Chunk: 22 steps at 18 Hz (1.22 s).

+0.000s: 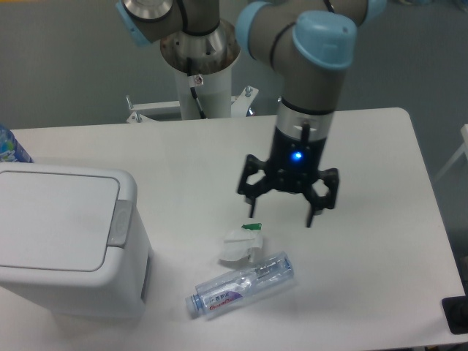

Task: Open the trash can
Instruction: 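Move the open gripper toward the white trash can's lid edge, then lower the gripper onto the lid edge and push it open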

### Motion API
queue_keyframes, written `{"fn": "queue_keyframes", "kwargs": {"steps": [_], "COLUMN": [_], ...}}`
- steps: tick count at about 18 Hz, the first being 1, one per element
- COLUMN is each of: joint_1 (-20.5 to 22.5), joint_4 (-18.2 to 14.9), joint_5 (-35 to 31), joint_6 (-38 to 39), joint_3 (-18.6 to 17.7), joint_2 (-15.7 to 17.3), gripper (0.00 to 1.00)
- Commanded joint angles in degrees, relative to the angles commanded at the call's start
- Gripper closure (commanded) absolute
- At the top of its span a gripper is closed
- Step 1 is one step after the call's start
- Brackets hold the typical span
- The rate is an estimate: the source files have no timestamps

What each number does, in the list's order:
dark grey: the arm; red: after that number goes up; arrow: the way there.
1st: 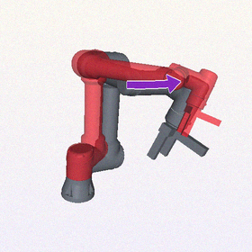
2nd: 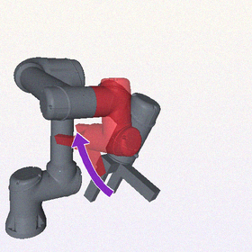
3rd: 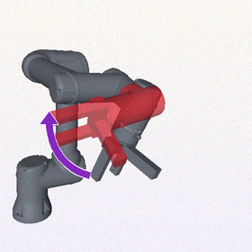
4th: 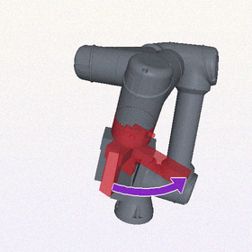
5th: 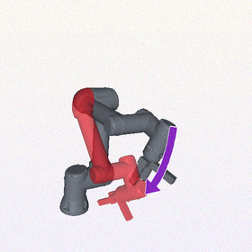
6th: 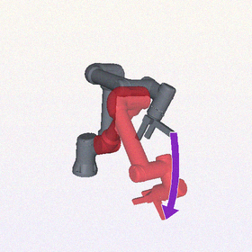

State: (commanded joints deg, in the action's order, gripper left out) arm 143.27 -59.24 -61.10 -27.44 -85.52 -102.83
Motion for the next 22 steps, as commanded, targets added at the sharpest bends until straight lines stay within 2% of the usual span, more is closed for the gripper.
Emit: {"fn": "queue_keyframes", "kwargs": {"steps": [4,9,12,14,19,22], "joint_1": [-1.3,-5.5,-8.3,-9.0,-9.4,-10.5], "joint_4": [0.0,0.2,3.1,4.3,4.7,5.1], "joint_5": [2.7,2.7,2.5,2.3,2.2,2.1], "joint_6": [4.1,7.1,10.5,11.5,11.4,11.3], "joint_3": [0.4,0.4,0.3,0.0,-0.4,-0.5], "joint_2": [0.8,1.1,1.1,0.9,0.5,-0.8], "gripper": [0.00,0.00,0.00,0.00,0.00,0.00]}}
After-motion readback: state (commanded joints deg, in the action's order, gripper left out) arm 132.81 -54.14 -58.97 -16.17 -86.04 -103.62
